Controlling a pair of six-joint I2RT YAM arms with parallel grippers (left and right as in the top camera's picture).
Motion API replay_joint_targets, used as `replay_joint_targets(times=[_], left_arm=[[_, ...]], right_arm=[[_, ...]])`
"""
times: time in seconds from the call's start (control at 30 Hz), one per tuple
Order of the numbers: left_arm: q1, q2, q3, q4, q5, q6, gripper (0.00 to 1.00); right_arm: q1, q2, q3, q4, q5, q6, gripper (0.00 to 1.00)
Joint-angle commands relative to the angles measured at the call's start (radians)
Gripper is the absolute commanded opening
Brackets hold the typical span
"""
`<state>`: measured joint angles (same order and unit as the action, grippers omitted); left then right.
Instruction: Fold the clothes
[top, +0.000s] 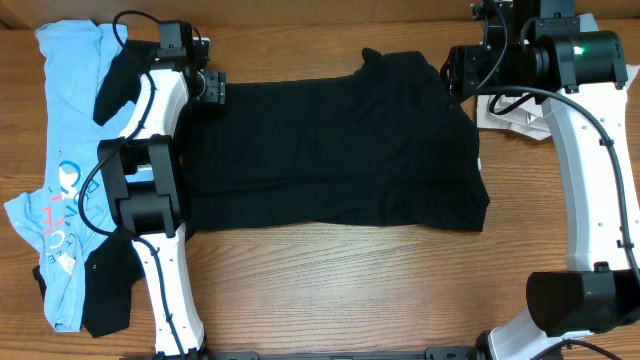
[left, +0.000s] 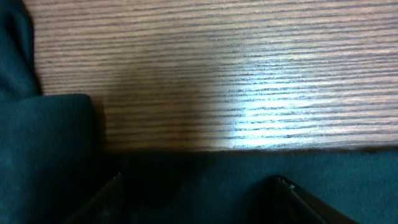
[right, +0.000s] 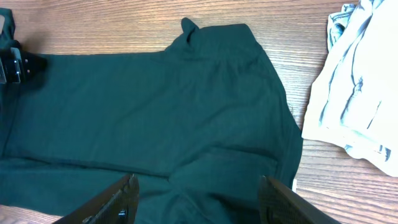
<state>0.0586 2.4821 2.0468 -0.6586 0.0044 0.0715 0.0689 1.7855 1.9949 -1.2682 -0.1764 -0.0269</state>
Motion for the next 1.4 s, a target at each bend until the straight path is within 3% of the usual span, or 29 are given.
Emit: replay_joint_targets(times=[0.0, 0.13, 0.33, 0.4, 0.53, 0.57, 0.93, 1.2, 1.37], left_arm=[[-0.006, 0.089, -0.003, -0.049, -0.015, -0.02, 0.74], [-0.003, 0.108, -0.003, -0.078, -0.015, -0.036, 0.68], [0.0, 0.105, 0.02, -0.125, -0.014, -0.054, 0.35], [0.0, 0.105, 0.047, -0.17, -0.014, -0.053, 0.3], [0.0, 0.105, 0.121, -0.278, -0.014, -0.053, 0.06], [0.0, 0.105, 0.146, -0.315, -0.014, -0.054, 0.04], [-0.018, 0.104, 0.433, -0.706, -0.006, -0.11, 0.04], [-0.068, 0.104, 0.456, -0.732, -0.004, -0.113, 0.04], [-0.098, 0.104, 0.456, -0.729, -0.005, -0.113, 0.04]], right_arm=[[0.003, 0.0, 0.02, 0.006, 0.003, -0.007, 0.65], [0.003, 0.0, 0.02, 0.01, 0.003, -0.007, 0.64], [0.003, 0.0, 0.02, 0.034, 0.003, -0.007, 0.64], [0.003, 0.001, 0.02, 0.048, 0.003, -0.007, 0.63], [0.004, 0.006, 0.02, 0.088, 0.003, -0.007, 0.56], [0.006, 0.012, 0.02, 0.105, 0.003, -0.007, 0.53], [0.041, 0.22, 0.02, 0.332, 0.003, -0.028, 0.5], [0.043, 0.472, 0.02, 0.496, 0.023, -0.03, 0.66], [0.04, 0.594, 0.02, 0.55, 0.031, -0.03, 0.68]])
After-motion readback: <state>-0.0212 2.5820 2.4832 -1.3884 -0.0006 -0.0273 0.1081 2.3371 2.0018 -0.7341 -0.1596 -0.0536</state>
